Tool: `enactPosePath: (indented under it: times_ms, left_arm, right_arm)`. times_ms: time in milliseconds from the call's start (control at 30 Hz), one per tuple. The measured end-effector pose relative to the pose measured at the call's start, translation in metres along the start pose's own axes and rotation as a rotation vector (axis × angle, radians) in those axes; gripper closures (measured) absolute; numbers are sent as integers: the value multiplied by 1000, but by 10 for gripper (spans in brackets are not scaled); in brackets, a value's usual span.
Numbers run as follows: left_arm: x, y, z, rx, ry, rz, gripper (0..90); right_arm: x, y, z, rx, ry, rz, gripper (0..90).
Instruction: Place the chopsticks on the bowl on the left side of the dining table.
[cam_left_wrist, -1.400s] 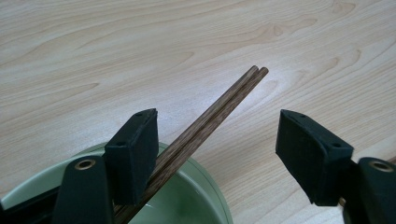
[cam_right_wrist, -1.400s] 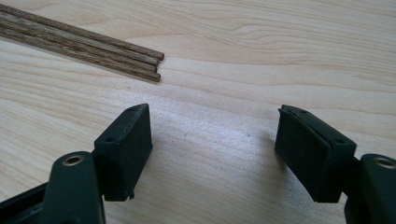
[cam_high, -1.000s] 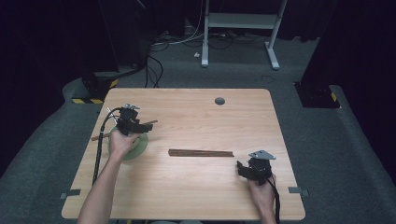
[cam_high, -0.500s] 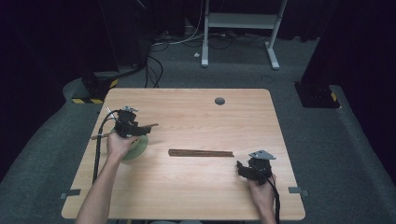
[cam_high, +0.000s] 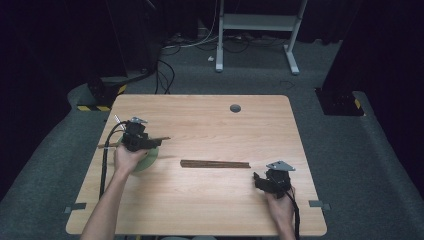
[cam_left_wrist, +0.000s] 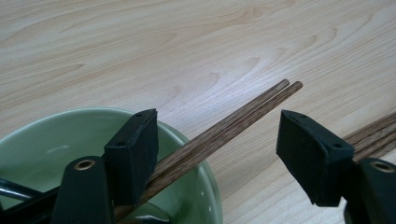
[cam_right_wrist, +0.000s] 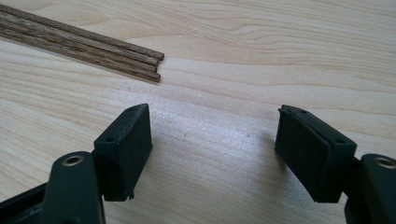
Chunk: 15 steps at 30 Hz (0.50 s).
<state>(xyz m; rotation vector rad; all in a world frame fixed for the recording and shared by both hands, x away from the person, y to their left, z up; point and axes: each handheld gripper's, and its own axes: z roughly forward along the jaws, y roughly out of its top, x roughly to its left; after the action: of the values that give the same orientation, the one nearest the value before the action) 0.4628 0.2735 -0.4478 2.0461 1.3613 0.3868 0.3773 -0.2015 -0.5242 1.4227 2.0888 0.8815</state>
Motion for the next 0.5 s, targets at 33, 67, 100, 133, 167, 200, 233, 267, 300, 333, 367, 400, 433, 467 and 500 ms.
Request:
enactPosePath:
  times_ms: [33,67,100,133,167,200,233,267,300,333,367,400,433,467,500]
  left_arm:
    - [-1,0,0,-1,-1,2,300]
    - [-1,-1,-1,-4,-6,1,300]
    - [-2,-2,-1,-4,-8,4,301]
    - [-2,-3,-1,-4,-9,6,301]
    - [-1,-4,-1,-6,-13,3,302]
    - [-1,-4,-1,-5,-15,2,303]
    - [-1,-5,-2,-3,-15,3,302]
    - [-1,-6,-2,-4,-17,2,302]
    - [0,-7,-2,-5,-19,3,302]
    - [0,-8,-2,-8,-21,0,302]
    - [0,-8,-2,-9,-22,-2,302]
    - [0,-8,-2,-11,-21,-1,302]
    - [-1,-9,-2,-12,-24,-4,301]
    - [-1,-9,-3,-13,-24,-2,301]
    - [-2,-10,-3,-10,-23,0,303]
  right_arm:
    - [0,0,0,0,0,0,266]
    - [0,0,0,0,0,0,267]
    - [0,0,0,0,-1,1,267]
    - [0,0,0,0,-1,1,267]
    - [0,0,0,0,-1,2,267]
    - [0,0,0,0,-1,2,267]
    - [0,0,0,0,-1,2,267]
    - [0,0,0,0,-1,2,267]
    - [0,0,0,0,-1,2,267]
    - [0,0,0,0,-1,2,267]
    - [0,0,0,0,-1,3,268]
    - [0,0,0,0,-1,3,268]
    - [0,0,0,0,-1,3,268]
    - [0,0,0,0,-1,3,268]
    - [0,0,0,0,-1,3,268]
